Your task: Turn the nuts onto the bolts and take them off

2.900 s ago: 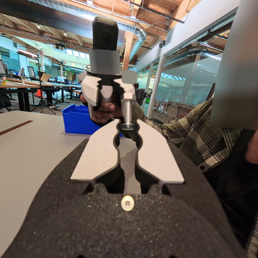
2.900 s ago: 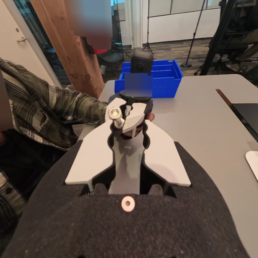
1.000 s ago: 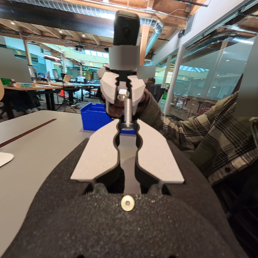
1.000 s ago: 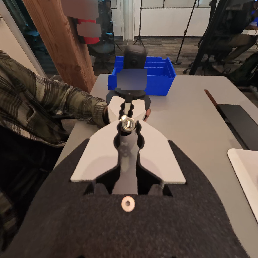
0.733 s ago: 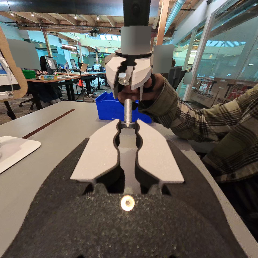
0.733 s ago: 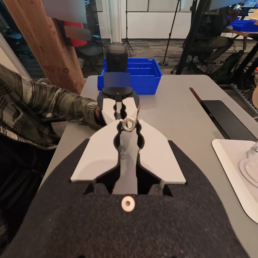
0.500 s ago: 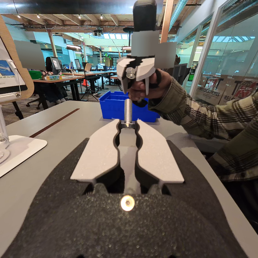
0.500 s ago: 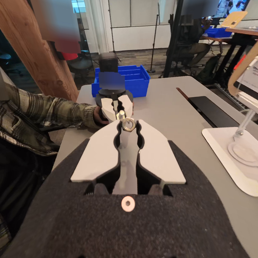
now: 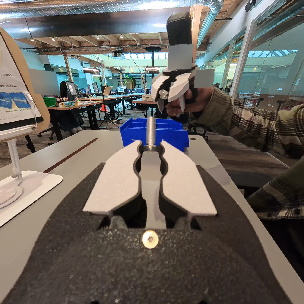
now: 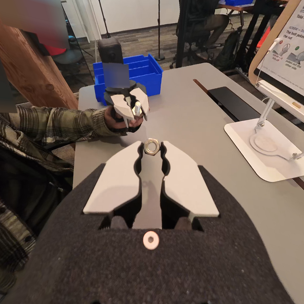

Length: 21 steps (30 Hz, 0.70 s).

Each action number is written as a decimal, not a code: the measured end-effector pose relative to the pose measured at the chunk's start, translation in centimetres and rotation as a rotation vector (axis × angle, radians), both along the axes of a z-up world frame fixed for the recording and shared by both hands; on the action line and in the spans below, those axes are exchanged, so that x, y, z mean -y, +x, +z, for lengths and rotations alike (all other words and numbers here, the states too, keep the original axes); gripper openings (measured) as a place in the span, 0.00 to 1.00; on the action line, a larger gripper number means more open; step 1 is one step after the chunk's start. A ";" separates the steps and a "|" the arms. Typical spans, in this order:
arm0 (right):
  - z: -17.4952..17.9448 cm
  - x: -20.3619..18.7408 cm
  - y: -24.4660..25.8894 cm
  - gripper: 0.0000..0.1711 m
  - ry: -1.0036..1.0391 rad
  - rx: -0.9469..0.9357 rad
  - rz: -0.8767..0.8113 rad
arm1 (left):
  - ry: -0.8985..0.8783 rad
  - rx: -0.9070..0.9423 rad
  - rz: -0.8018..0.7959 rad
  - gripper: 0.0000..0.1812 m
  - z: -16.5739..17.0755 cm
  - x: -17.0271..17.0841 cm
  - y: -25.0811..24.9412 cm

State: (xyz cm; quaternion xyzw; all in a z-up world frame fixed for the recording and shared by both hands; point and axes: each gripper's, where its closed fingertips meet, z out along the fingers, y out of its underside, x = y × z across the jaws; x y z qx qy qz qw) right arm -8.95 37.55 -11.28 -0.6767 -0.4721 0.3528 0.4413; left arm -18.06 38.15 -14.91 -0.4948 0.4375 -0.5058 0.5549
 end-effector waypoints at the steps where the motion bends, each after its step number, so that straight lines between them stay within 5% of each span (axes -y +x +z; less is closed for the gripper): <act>1: -0.1 0.0 0.0 0.11 -0.003 0.005 -0.005 | 0.001 0.002 0.000 0.10 0.1 0.0 0.0; 21: 0.1 0.0 3.8 0.11 -0.005 0.026 -0.083 | 0.010 -0.027 0.003 0.10 -0.4 0.0 0.2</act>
